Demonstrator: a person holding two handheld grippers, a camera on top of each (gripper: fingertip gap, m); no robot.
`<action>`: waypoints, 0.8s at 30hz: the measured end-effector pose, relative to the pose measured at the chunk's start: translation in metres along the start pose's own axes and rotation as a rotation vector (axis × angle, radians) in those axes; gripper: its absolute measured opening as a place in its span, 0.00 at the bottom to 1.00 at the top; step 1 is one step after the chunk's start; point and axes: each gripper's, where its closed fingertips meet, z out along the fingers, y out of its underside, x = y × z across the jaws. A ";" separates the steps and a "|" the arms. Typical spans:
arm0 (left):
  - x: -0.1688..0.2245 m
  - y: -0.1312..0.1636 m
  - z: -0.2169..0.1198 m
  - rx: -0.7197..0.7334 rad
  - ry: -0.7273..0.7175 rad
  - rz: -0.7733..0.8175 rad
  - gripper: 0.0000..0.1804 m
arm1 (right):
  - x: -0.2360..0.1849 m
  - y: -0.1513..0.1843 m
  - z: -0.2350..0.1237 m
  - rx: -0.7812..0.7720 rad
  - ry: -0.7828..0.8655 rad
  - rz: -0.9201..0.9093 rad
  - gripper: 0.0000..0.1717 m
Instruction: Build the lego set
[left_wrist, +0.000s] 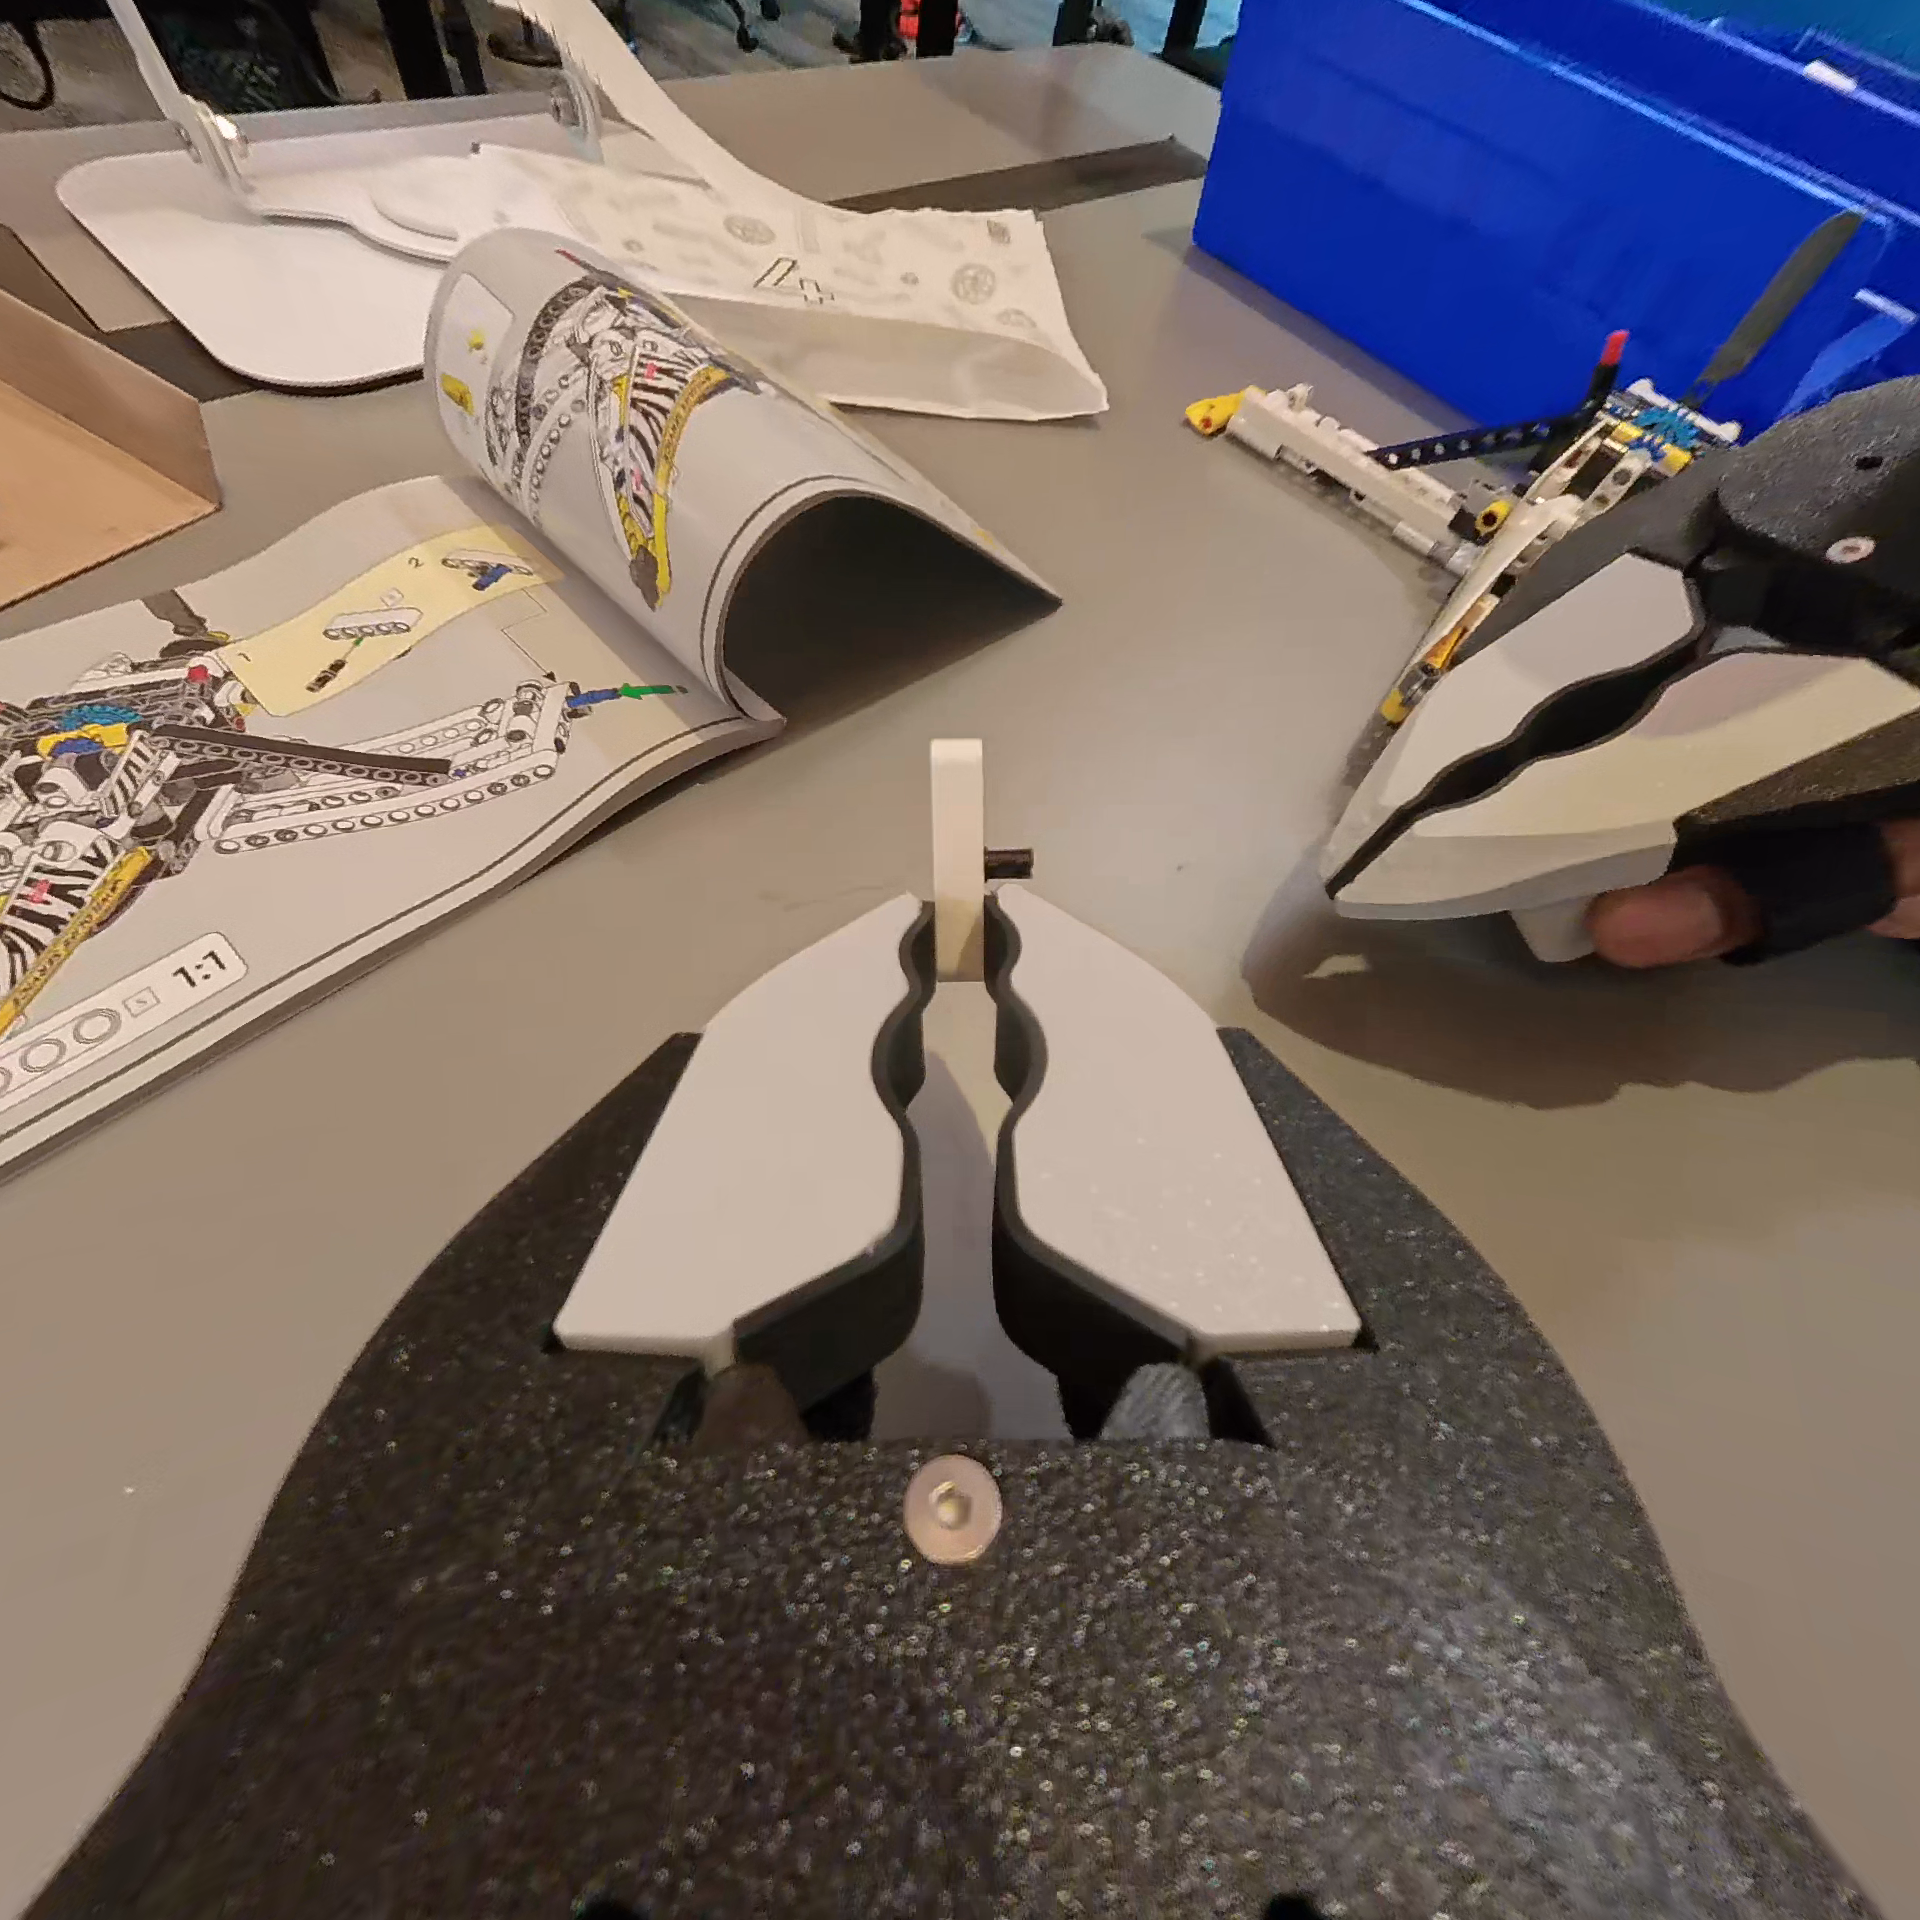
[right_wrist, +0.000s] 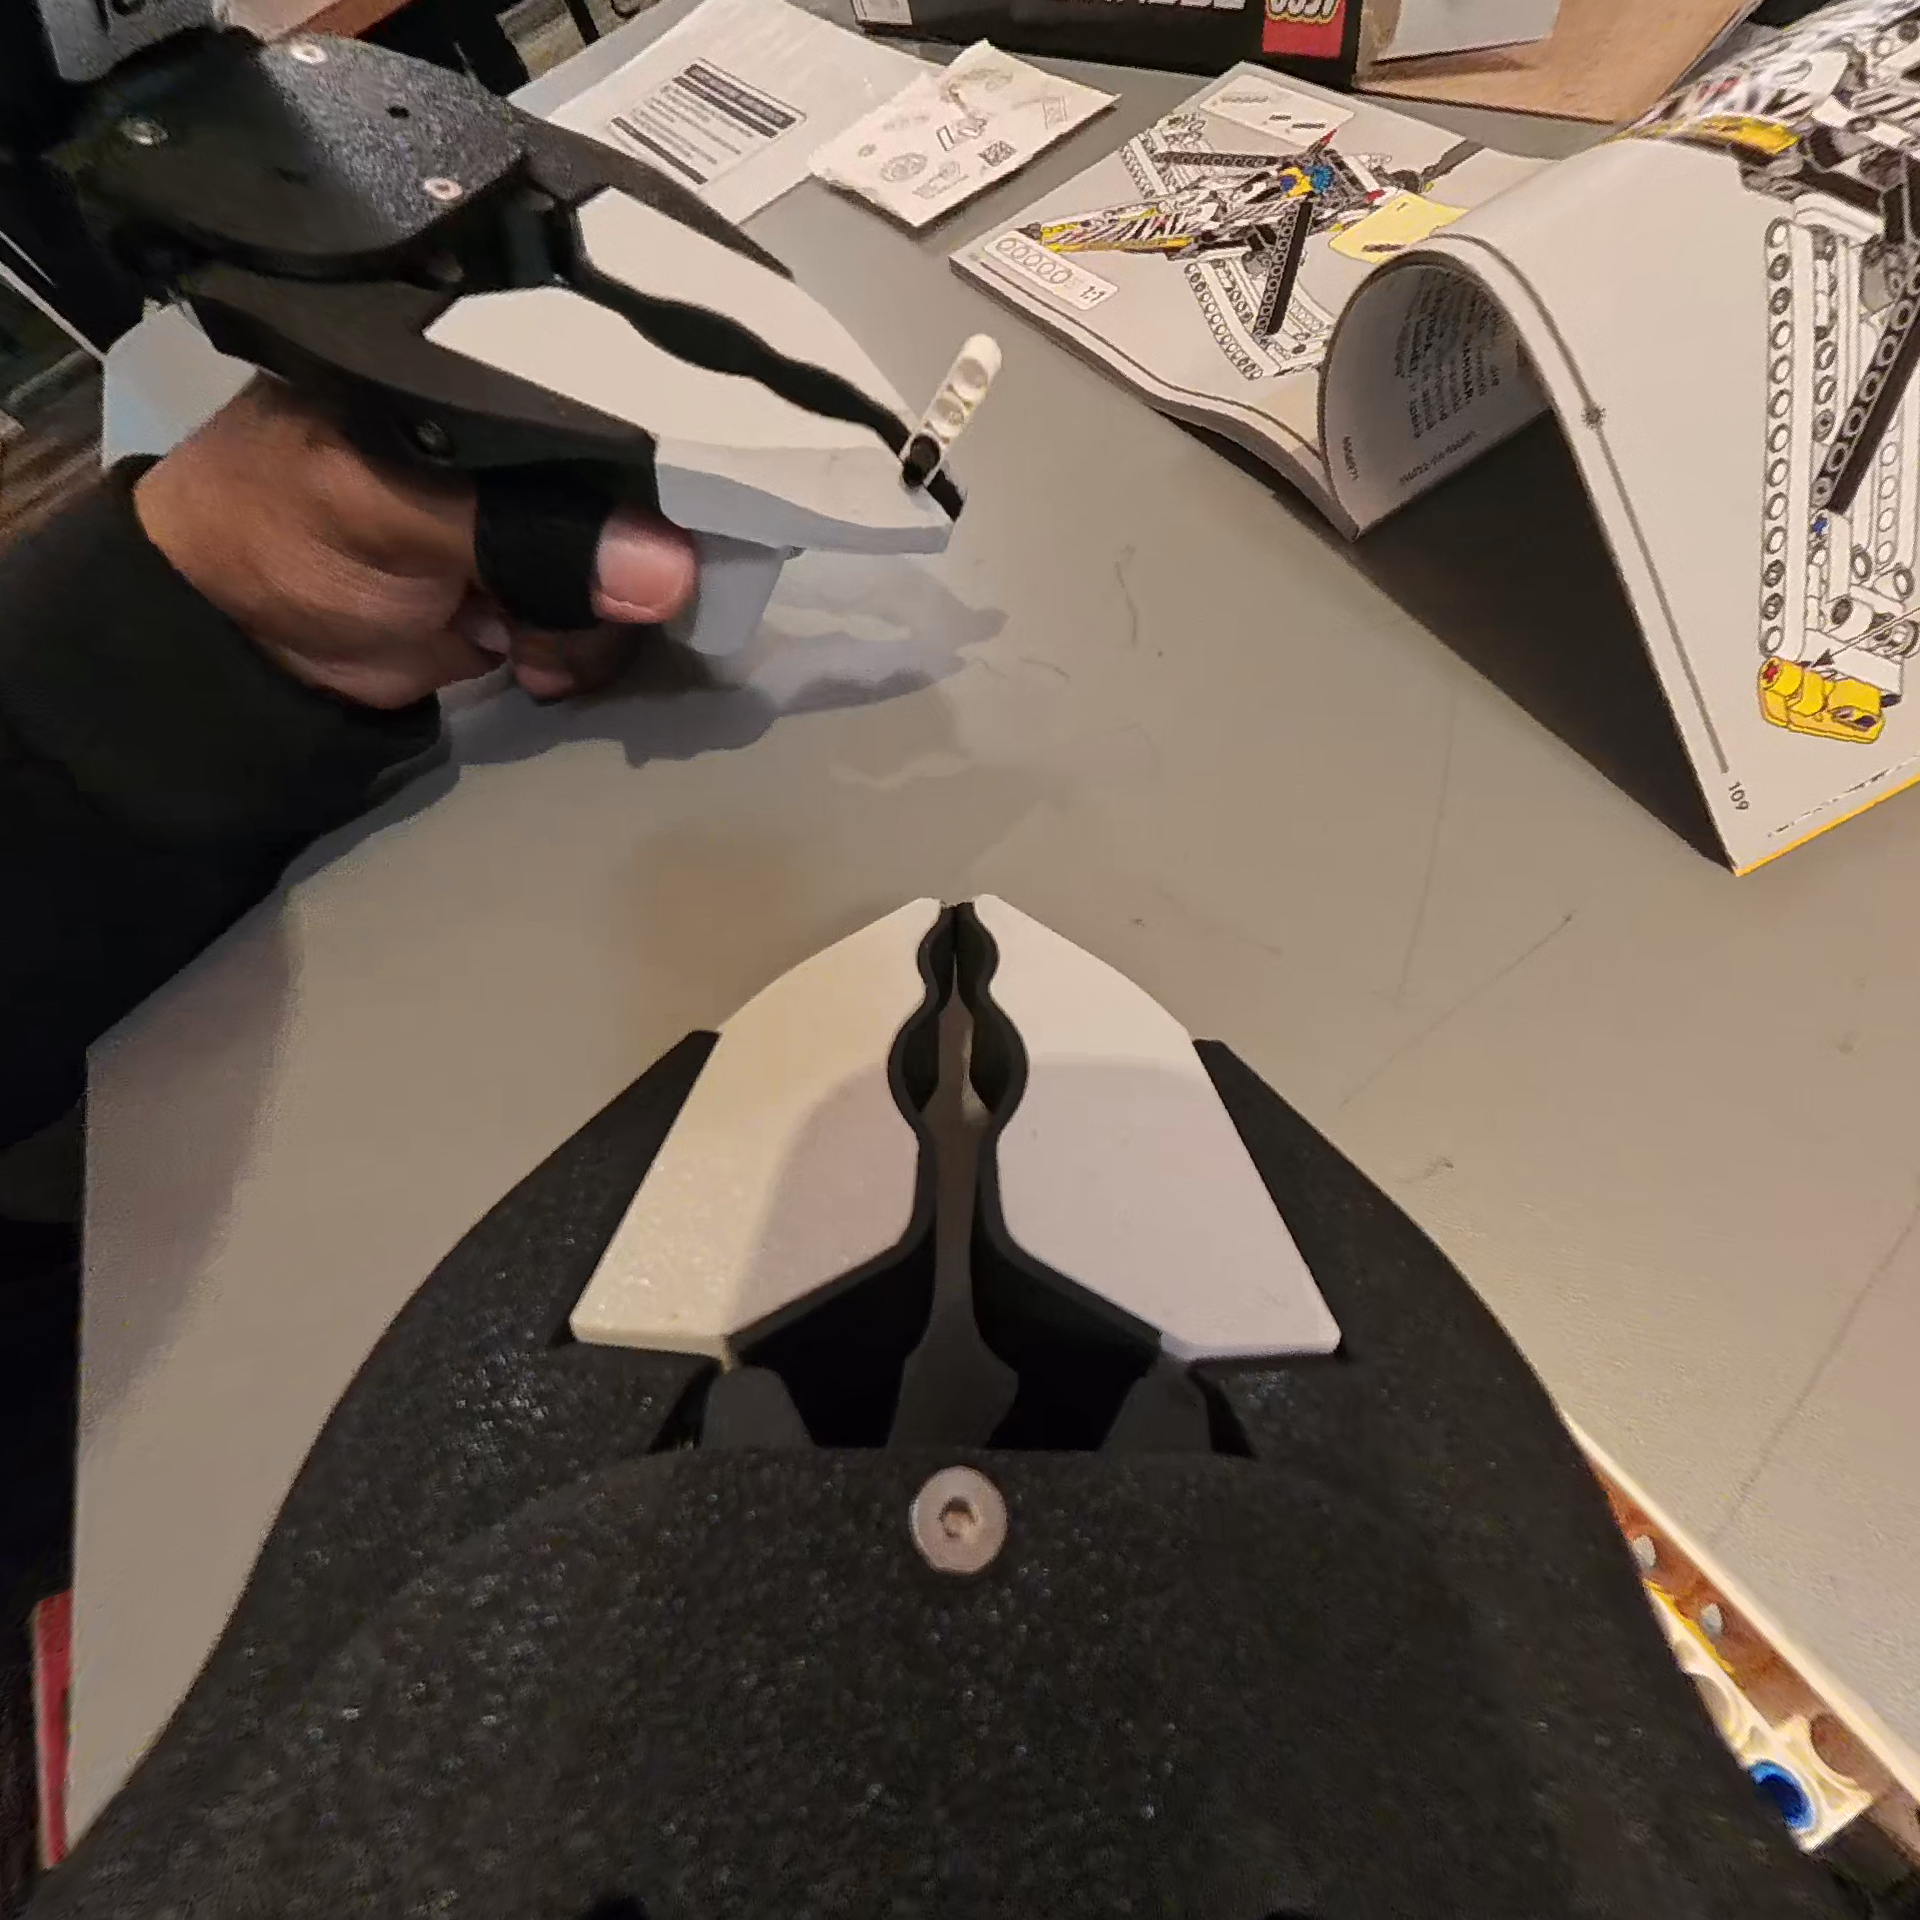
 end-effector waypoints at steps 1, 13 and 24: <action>0.000 -0.001 -0.001 0.010 0.002 -0.001 0.04 | -0.001 0.000 0.000 -0.004 0.003 -0.011 0.00; 0.011 -0.007 -0.010 0.084 0.122 0.006 0.04 | -0.003 0.004 0.004 -0.035 0.013 -0.051 0.00; 0.017 -0.003 -0.005 0.037 0.187 0.033 0.04 | -0.004 0.006 0.006 -0.054 0.011 -0.065 0.00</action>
